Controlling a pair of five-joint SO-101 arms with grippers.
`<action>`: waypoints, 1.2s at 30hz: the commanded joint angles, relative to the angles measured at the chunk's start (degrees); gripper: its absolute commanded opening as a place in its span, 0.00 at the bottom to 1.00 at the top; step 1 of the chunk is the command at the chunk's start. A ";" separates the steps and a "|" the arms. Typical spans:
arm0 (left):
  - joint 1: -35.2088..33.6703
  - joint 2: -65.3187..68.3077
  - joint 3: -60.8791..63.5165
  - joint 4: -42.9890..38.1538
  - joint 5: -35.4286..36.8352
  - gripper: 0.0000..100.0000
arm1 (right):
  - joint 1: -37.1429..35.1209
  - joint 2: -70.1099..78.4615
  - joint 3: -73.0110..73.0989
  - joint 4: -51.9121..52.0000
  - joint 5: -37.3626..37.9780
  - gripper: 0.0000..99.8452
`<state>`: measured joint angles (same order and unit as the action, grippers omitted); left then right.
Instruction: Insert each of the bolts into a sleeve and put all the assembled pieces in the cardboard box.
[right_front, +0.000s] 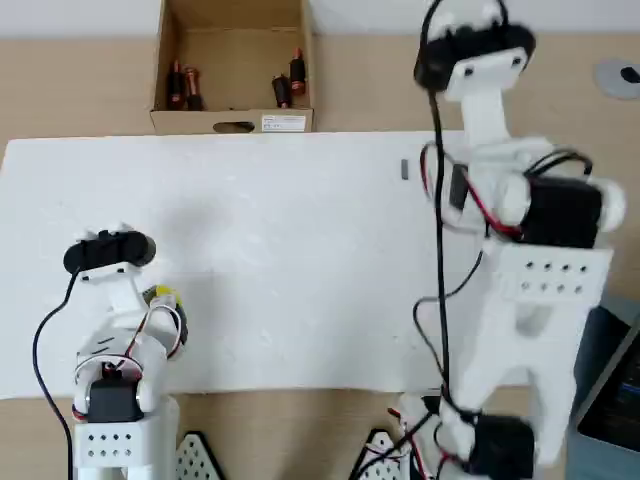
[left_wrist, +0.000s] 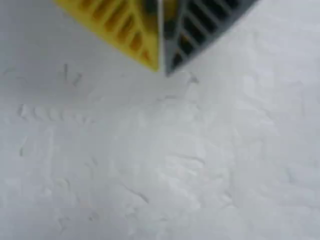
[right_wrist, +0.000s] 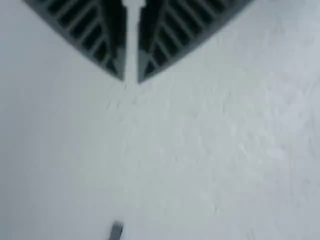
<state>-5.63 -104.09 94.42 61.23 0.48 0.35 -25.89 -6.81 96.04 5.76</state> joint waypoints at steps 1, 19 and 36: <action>-0.26 -0.48 0.00 -1.23 -0.18 0.00 | 0.84 -9.98 15.52 -6.24 -1.58 0.01; -0.26 -0.48 0.00 -1.23 -0.18 0.00 | 0.66 -50.33 78.99 -32.26 -1.93 0.01; -0.26 -0.48 0.00 -1.23 -0.18 0.00 | -1.71 -80.04 102.99 -38.24 -1.58 0.01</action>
<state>-5.63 -104.09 94.42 61.23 0.48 0.26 -102.46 95.60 58.95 4.35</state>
